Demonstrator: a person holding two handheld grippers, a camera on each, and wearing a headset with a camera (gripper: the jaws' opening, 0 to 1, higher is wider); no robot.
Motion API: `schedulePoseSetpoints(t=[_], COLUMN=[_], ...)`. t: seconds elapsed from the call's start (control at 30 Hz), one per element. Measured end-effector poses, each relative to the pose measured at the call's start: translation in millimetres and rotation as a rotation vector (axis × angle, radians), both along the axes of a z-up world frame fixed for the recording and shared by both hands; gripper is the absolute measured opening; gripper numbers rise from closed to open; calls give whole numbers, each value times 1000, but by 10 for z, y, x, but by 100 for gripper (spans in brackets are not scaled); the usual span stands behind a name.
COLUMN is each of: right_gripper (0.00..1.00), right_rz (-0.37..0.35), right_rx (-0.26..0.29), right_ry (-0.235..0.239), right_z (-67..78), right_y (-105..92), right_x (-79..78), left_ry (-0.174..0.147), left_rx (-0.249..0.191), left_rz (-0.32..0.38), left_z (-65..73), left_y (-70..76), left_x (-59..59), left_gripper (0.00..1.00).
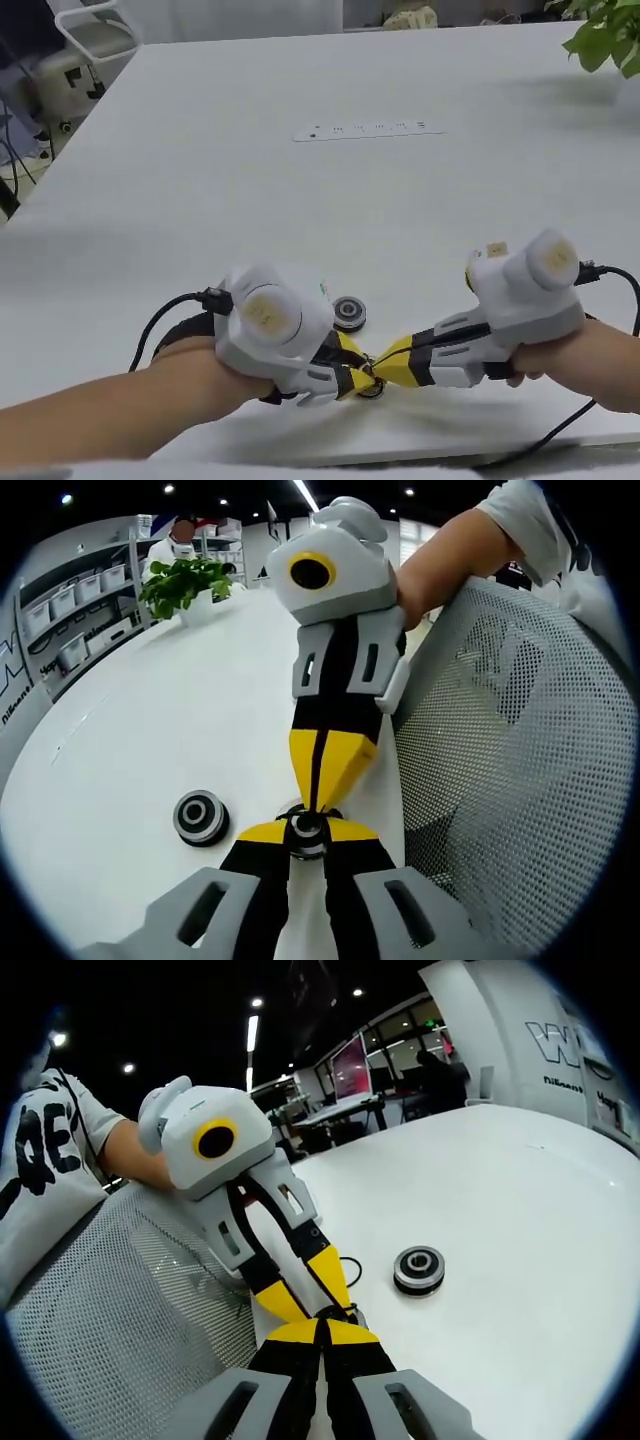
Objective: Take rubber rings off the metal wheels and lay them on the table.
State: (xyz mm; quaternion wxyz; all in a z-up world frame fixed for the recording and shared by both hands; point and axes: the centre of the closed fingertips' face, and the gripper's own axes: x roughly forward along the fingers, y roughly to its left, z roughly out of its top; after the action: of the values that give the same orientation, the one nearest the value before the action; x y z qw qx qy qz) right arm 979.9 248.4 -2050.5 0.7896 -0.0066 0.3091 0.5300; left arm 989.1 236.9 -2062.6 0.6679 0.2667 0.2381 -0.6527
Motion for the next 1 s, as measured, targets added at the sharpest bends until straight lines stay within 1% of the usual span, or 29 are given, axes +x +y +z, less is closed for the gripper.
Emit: schedulePoseSetpoints(t=[0.03, 0.13, 0.23, 0.3, 0.43, 0.67, 0.87, 1.0], right_gripper=[0, 0, 0, 0, 0, 0, 0, 0], right_rz=[4, 1, 4, 15, 21, 15, 17, 15], right_rx=[-10, -12, -8, -9, -14, -16, -26, -30], right_ry=[-8, -6, -31, -58, -73, -75, -79, -79], right_z=[-11, -30, -17, -12, -18, -27, -36, -43], right_y=[-4, -24, -33, -28, -33, -56, -64, -69], right_x=[2, 10, 24, 23, 27, 38, 36, 41], left_ry=[1, 1, 3, 1, 0, -1, 8, 8], left_rx=[0, 0, -1, -2, -4, -7, -9, -9], left_rz=[1, 1, 3, 1, -1, -4, 2, -2], left_z=[0, 0, -1, 0, 2, 3, 5, 7], left_y=[0, 0, 1, 1, 3, 4, -1, -9], left_x=[1, 2, 3, 1, -1, -1, 1, 0], left_gripper=[7, 7, 7, 7, 8, 8, 8, 8])
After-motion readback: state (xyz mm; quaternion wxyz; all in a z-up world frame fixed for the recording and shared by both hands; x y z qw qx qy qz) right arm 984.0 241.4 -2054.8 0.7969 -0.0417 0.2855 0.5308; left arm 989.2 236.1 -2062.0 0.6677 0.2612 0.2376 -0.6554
